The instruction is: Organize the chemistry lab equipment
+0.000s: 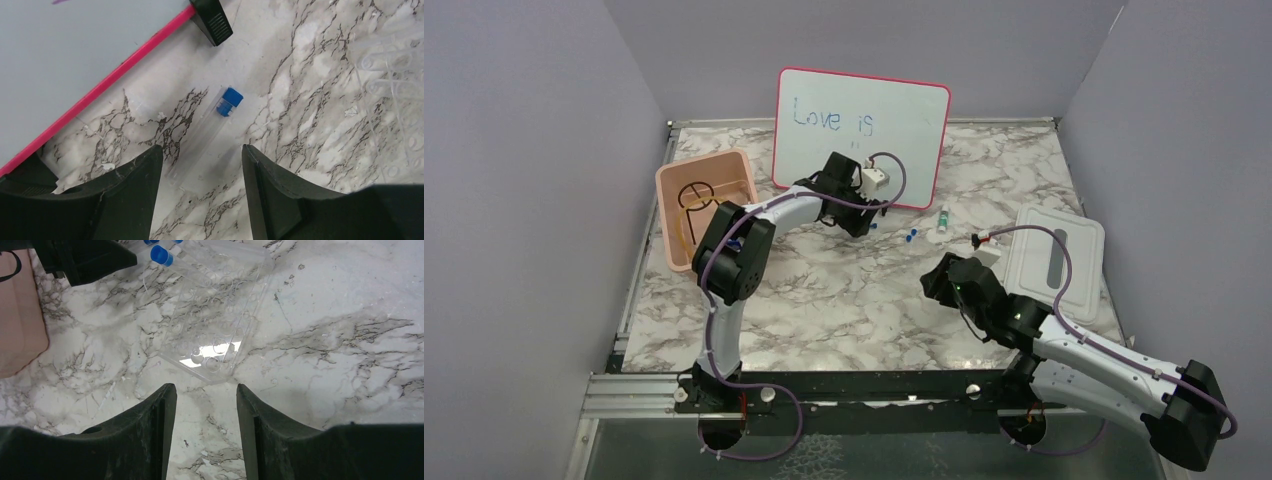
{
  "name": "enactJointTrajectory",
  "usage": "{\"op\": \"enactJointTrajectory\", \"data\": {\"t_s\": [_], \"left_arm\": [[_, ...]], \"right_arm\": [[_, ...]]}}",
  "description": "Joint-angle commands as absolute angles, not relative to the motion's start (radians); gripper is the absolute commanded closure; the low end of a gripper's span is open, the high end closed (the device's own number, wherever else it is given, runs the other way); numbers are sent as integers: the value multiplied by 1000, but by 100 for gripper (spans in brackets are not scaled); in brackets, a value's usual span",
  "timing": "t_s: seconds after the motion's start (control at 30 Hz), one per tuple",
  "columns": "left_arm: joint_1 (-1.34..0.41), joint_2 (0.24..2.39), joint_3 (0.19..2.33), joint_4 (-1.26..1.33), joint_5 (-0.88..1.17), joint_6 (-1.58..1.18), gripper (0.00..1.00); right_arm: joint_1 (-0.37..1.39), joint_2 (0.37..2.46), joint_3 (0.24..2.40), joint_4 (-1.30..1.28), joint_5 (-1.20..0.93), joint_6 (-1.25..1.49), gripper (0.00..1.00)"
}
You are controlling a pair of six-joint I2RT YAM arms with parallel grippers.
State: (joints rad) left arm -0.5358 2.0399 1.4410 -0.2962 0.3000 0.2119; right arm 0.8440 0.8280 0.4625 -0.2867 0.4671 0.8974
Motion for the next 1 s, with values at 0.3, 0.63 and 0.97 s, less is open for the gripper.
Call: {"op": "enactJointTrajectory", "data": {"t_s": [0.3, 0.63, 0.97], "left_arm": [[-539, 2102, 1459, -370, 336, 315, 63], [-589, 2024, 1435, -448, 310, 315, 88], [-627, 1739, 1370, -395, 473, 247, 89]], "right_arm": [[842, 810, 455, -298, 492, 903, 48], [842, 850, 462, -232, 414, 899, 48], [842, 796, 496, -194, 284, 936, 48]]}}
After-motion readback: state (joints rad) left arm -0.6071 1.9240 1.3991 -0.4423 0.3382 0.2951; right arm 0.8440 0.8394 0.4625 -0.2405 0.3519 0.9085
